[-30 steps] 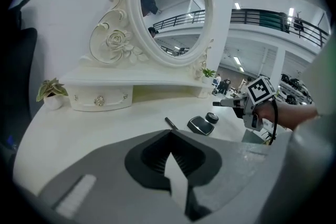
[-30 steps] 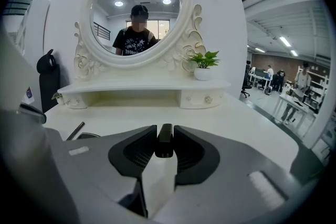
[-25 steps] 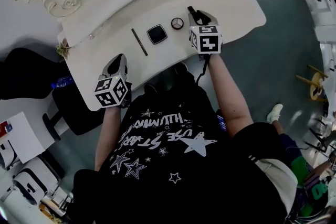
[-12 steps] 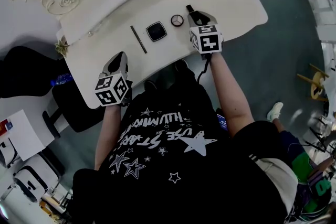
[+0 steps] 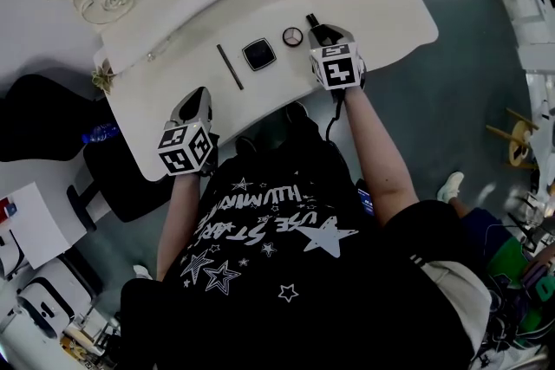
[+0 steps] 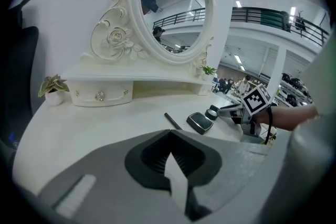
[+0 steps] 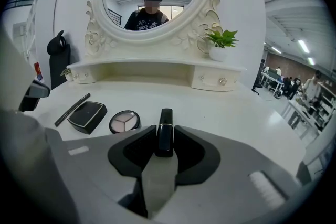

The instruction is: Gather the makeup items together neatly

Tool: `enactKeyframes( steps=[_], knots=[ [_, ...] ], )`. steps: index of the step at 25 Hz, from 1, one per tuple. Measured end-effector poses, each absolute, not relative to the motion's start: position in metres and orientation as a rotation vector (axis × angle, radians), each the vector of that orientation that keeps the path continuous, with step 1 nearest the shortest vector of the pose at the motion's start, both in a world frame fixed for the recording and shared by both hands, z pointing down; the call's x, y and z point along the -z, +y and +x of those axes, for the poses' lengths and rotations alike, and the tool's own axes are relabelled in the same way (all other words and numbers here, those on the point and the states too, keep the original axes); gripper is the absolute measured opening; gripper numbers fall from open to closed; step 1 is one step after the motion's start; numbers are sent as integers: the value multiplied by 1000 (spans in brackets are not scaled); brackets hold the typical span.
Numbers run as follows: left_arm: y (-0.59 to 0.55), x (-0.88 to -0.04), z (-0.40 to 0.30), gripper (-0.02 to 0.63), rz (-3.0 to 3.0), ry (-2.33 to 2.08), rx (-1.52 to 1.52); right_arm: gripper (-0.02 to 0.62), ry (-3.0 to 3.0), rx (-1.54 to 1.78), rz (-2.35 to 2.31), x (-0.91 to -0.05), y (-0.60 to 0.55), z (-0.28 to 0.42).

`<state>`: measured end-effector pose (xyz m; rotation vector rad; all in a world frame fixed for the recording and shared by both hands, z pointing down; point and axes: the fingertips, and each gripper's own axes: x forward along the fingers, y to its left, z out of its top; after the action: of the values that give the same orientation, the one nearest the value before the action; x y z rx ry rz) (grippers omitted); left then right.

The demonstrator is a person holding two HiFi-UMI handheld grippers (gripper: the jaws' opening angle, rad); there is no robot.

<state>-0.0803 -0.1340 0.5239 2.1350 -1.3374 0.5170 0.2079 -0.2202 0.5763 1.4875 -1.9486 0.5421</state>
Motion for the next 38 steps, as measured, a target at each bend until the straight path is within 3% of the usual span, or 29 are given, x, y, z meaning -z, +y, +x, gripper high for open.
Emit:
enactKeyframes(
  steps=[10, 15, 20, 29, 31, 38],
  knots=[
    [-136, -510, -95, 2, 2147, -1377, -424, 265, -1903, -506, 1556, -548, -228, 227],
    [-120, -504, -143, 2, 2144, -1406, -371, 282, -1906, -470, 1616, -522, -216, 198],
    [-105, -505, -178, 2, 2136, -1421, -356, 255, -1918, -436, 1668, -502, -205, 164],
    [-85, -514, -219, 2, 2200, -1401, -440, 101, -1961, -397, 1785, -474, -180, 104],
    [-82, -515, -221, 2, 2199, -1401, -437, 41, -1962, -390, 1789, -472, -174, 97],
    [-73, -516, -201, 2, 2205, -1375, -404, 29, -2025, -407, 1788, -470, -160, 77]
  ],
)
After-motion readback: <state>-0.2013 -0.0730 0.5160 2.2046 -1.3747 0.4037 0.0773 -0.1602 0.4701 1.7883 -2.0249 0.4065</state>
